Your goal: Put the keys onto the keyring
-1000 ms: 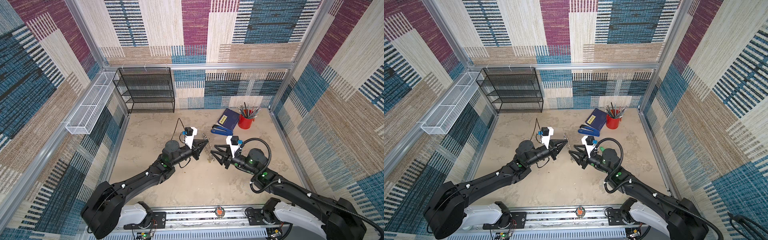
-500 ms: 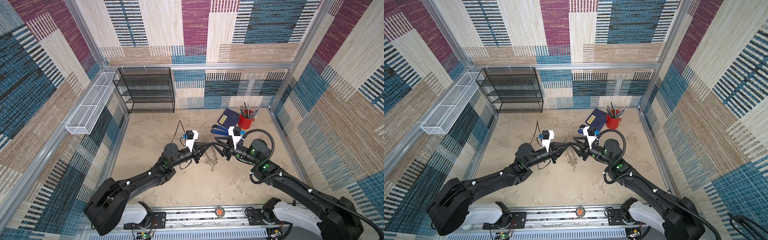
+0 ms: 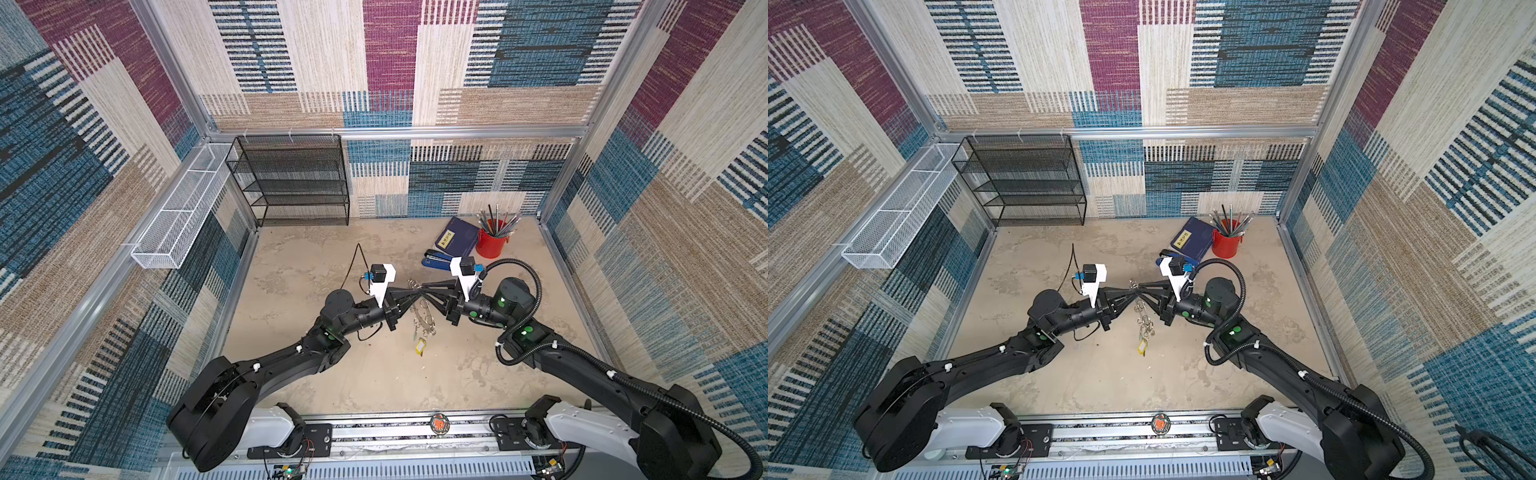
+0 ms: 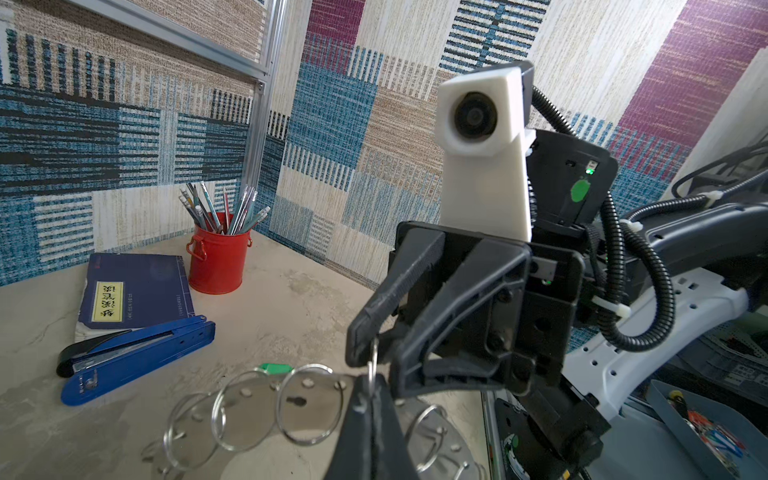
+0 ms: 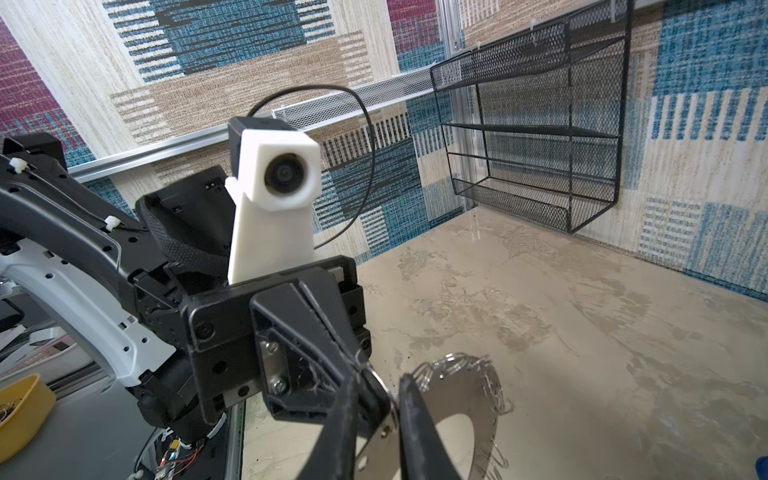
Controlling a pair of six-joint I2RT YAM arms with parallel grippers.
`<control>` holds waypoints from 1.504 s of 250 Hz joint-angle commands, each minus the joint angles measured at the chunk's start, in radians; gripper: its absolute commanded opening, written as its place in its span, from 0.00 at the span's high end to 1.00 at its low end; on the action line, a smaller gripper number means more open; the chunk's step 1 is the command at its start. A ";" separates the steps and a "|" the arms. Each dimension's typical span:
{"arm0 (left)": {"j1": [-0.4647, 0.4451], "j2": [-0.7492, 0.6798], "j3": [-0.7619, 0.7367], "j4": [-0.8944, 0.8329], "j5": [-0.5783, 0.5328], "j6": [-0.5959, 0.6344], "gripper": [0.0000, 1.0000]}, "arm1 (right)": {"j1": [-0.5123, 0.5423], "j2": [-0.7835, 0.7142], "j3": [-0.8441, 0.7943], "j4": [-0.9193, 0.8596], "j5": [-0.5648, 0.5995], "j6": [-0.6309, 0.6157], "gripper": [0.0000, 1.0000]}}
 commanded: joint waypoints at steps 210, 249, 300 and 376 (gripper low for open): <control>0.134 0.050 0.060 0.174 0.453 -0.076 1.00 | 0.002 0.005 -0.040 0.105 -0.188 0.017 0.81; 0.142 0.059 0.061 0.169 0.462 -0.073 1.00 | 0.002 -0.022 -0.052 0.114 -0.185 0.018 0.82; 0.151 0.068 0.067 0.174 0.472 -0.083 1.00 | -0.013 -0.071 -0.068 0.110 -0.156 0.017 0.76; 0.151 0.089 0.081 0.179 0.500 -0.101 1.00 | -0.016 -0.030 -0.043 0.130 -0.227 0.016 0.70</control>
